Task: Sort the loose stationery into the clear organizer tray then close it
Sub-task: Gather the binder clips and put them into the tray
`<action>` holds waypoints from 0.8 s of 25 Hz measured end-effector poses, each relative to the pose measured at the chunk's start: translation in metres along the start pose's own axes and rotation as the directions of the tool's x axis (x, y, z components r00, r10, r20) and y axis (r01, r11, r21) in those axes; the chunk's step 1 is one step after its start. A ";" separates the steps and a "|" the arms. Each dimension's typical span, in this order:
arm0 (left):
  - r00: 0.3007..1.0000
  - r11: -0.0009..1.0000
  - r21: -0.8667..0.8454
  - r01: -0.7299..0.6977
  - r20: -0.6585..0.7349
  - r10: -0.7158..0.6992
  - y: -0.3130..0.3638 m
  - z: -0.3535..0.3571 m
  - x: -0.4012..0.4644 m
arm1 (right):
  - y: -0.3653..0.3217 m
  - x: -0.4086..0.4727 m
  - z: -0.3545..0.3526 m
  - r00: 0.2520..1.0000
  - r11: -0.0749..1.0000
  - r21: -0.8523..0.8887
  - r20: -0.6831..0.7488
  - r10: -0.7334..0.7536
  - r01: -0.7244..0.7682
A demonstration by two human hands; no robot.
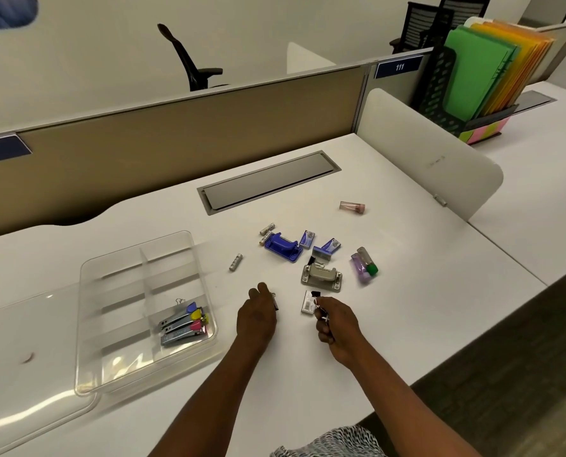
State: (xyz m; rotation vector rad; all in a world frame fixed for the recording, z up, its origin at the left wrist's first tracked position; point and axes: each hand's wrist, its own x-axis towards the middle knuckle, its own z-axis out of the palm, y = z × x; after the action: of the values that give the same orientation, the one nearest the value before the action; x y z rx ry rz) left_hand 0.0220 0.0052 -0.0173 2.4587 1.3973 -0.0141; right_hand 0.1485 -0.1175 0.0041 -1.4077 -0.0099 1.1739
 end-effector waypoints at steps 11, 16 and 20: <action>0.998 0.977 -0.207 -0.058 -0.037 0.052 -0.015 0.007 -0.019 | 0.009 -0.003 0.012 0.969 0.908 0.388 0.237 0.065 -0.156; 0.998 0.816 -0.576 -0.038 -0.068 -0.001 -0.013 0.003 -0.036 | 0.012 -0.002 0.029 0.981 0.933 0.319 0.148 0.123 -0.165; 0.964 0.268 -0.938 0.222 0.168 -0.208 0.005 -0.007 -0.052 | 0.015 -0.008 0.050 0.984 0.859 0.485 0.129 0.119 -0.167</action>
State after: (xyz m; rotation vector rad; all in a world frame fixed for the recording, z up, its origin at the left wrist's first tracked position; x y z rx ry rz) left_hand -0.0018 -0.0388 -0.0010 1.2028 1.1586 0.5901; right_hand 0.1040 -0.0895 0.0102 -0.9066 0.3160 1.2555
